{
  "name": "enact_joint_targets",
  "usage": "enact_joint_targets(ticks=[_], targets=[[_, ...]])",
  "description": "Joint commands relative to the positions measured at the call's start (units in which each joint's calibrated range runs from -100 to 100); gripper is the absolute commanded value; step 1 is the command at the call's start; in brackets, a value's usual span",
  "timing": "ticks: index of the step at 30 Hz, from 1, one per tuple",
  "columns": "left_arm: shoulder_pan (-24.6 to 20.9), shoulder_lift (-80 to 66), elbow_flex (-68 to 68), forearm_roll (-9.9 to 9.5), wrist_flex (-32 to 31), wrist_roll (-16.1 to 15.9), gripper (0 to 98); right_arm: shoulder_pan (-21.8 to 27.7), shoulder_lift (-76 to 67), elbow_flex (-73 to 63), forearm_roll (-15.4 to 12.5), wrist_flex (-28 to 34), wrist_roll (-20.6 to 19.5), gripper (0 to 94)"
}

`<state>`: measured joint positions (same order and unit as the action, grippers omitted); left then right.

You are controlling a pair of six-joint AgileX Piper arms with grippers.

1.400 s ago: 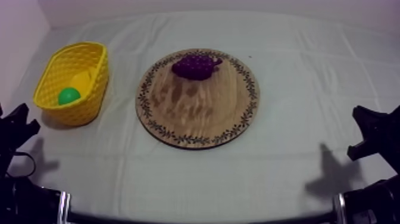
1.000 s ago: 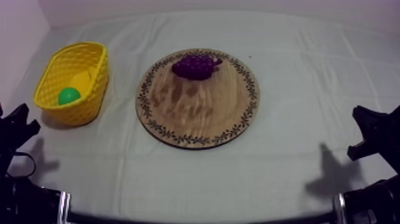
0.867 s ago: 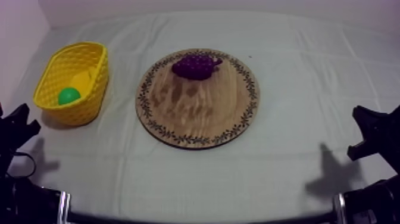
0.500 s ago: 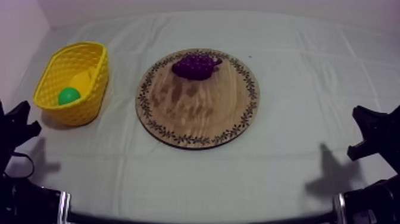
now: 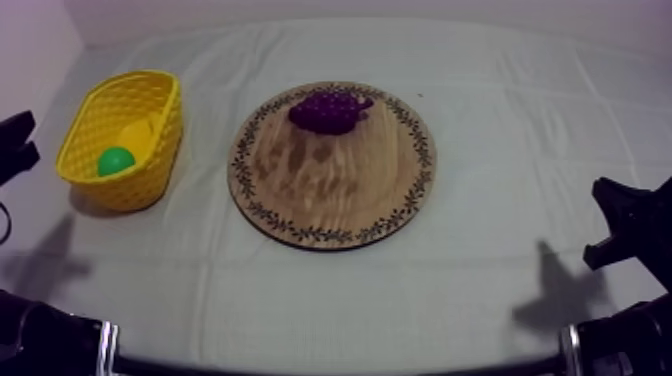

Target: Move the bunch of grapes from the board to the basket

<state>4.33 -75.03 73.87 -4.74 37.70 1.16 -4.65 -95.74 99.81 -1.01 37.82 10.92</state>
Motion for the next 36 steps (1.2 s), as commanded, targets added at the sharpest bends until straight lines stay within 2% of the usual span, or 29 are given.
enact_joint_targets(ticks=[1,7,15,18,27,36], targets=[[1.33,7.63,-7.74,-0.31,1.3,0.02,0.0,-0.02,-0.01,-0.03,0.01,0.0,0.03,0.4],[3.84,18.95,-19.16,-0.31,2.88,0.21,0.0,-0.02,-0.01,-0.03,0.01,0.0,0.0,0.4],[7.0,31.17,-30.24,1.65,3.34,-3.29,0.0,-0.02,-0.01,-0.03,0.01,0.0,0.0,0.4],[8.94,35.39,-33.78,1.34,3.81,-4.3,0.0,-0.02,-0.01,-0.03,0.01,0.0,0.0,0.4],[14.49,46.9,-42.54,-0.12,7.78,-4.66,0.0,-0.02,-0.01,-0.03,0.01,0.0,0.0,0.4],[17.92,56.71,-44.3,1.32,9.76,-8.26,0.0,-0.02,-0.01,-0.03,0.01,0.0,0.0,0.4]])
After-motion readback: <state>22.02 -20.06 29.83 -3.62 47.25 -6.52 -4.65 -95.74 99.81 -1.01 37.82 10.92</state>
